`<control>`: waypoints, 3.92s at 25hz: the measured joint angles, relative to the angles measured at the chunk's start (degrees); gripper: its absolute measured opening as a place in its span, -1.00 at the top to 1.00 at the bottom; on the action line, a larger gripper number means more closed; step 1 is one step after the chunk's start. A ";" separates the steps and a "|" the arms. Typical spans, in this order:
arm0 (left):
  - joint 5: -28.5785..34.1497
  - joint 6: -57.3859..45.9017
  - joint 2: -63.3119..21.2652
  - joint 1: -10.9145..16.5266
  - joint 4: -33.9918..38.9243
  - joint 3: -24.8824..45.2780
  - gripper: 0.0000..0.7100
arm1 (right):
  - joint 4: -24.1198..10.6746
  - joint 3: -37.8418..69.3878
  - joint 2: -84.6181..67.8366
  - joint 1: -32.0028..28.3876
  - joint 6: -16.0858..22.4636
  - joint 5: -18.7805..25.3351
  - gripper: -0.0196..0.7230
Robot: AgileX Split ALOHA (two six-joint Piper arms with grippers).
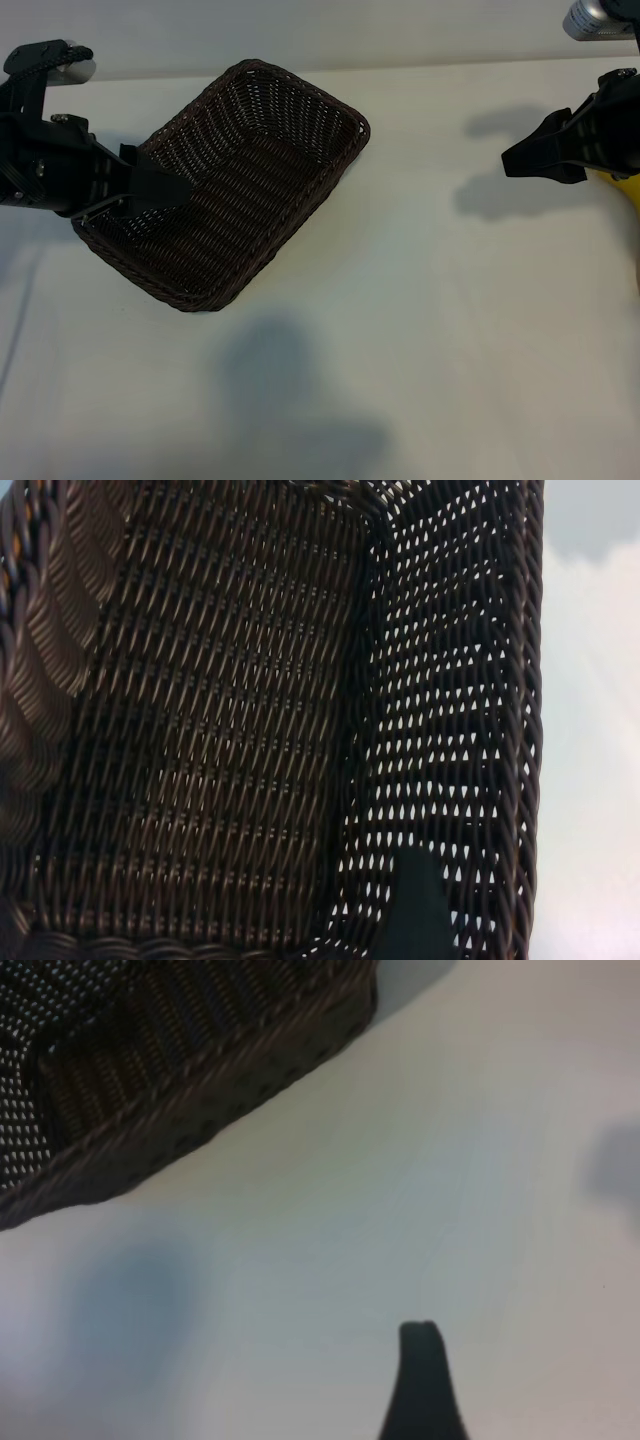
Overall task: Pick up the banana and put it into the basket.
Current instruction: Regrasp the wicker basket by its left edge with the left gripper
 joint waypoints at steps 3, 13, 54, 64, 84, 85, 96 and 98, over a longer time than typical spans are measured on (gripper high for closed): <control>0.00 0.00 0.00 0.00 0.05 0.00 -0.61 | 0.00 0.00 0.00 0.00 0.00 0.00 -0.42; 0.00 0.00 0.00 0.00 0.05 0.00 -0.61 | 0.00 0.00 0.00 0.00 0.00 0.00 -0.23; 4.01 -64.54 -1.09 0.00 21.62 -0.07 -0.61 | 0.00 0.00 0.00 0.00 0.00 -0.11 -0.07; 8.99 -73.04 4.17 0.00 23.65 -3.59 -0.61 | 0.00 0.00 0.00 0.00 1.33 -0.34 -0.07; 13.69 -81.10 8.55 0.00 31.38 -7.80 -0.61 | 0.00 0.00 0.00 0.00 1.78 -0.34 -0.07; 13.34 -81.15 8.80 0.00 31.38 -7.80 -0.61 | 0.00 0.00 0.00 0.00 1.78 -0.34 -0.07; 8.56 -82.18 13.35 -2.32 31.14 -7.80 -0.61 | 0.00 0.00 0.00 0.00 1.86 -0.34 -0.07; 6.44 -83.69 14.22 -3.69 31.07 -7.80 -0.61 | 0.00 0.00 0.00 0.00 1.86 -0.34 -0.07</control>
